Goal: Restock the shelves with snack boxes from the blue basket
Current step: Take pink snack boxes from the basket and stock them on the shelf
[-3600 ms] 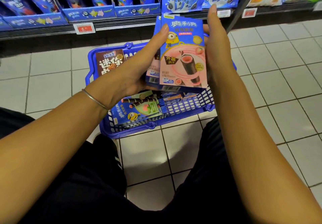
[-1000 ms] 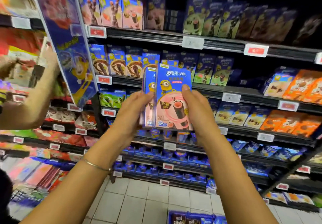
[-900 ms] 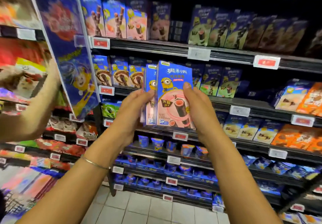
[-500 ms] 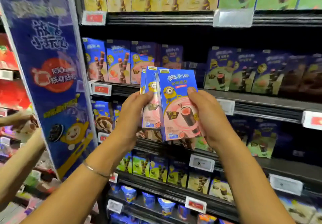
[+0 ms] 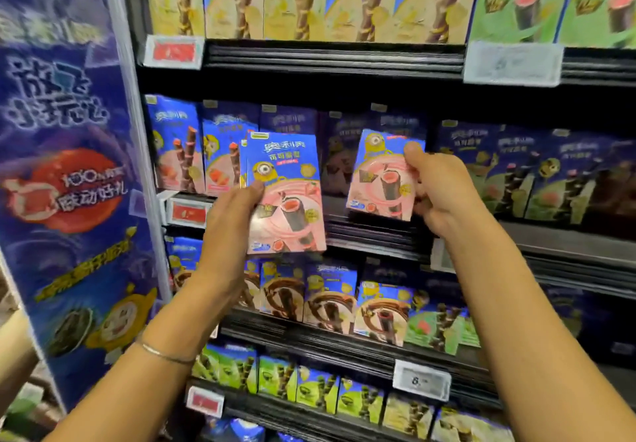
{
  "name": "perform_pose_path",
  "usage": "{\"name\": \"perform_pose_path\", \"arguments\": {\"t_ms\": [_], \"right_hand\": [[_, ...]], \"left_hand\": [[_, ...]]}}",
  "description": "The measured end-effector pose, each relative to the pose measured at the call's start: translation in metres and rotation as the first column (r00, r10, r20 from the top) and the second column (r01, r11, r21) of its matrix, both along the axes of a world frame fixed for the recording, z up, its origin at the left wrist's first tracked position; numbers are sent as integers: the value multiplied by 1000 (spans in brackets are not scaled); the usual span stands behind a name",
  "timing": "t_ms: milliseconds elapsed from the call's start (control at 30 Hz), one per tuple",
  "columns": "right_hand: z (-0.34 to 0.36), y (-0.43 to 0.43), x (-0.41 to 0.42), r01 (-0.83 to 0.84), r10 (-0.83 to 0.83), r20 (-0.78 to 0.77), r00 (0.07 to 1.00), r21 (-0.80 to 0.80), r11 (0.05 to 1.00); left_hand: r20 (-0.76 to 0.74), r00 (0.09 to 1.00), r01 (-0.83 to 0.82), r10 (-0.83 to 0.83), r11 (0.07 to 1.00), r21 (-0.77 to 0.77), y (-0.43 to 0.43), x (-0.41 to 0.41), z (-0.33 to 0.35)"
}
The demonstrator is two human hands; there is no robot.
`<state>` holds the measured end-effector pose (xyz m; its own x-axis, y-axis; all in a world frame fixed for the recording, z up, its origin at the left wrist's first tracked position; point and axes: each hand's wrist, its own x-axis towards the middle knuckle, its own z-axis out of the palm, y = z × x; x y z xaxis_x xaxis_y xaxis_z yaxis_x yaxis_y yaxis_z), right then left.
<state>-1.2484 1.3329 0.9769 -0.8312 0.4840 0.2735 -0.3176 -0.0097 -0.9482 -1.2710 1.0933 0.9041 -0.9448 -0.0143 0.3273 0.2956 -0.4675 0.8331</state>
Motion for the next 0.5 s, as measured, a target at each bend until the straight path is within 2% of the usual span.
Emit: {"name": "perform_pose_path", "arguments": {"t_ms": [200, 333, 500], "right_hand": [[-10, -10, -42, 145, -143, -32, 989, 88, 986], [-20, -13, -57, 263, -289, 9, 957, 392, 882], [-21, -18, -71, 156, -276, 130, 952, 571, 806]], "left_hand": [[-69, 997, 24, -25, 1000, -13, -6, -17, 6], [-167, 986, 7, -18, 998, -63, -7, -28, 4], [-276, 961, -5, -26, 994, -111, -7, -42, -4]]}}
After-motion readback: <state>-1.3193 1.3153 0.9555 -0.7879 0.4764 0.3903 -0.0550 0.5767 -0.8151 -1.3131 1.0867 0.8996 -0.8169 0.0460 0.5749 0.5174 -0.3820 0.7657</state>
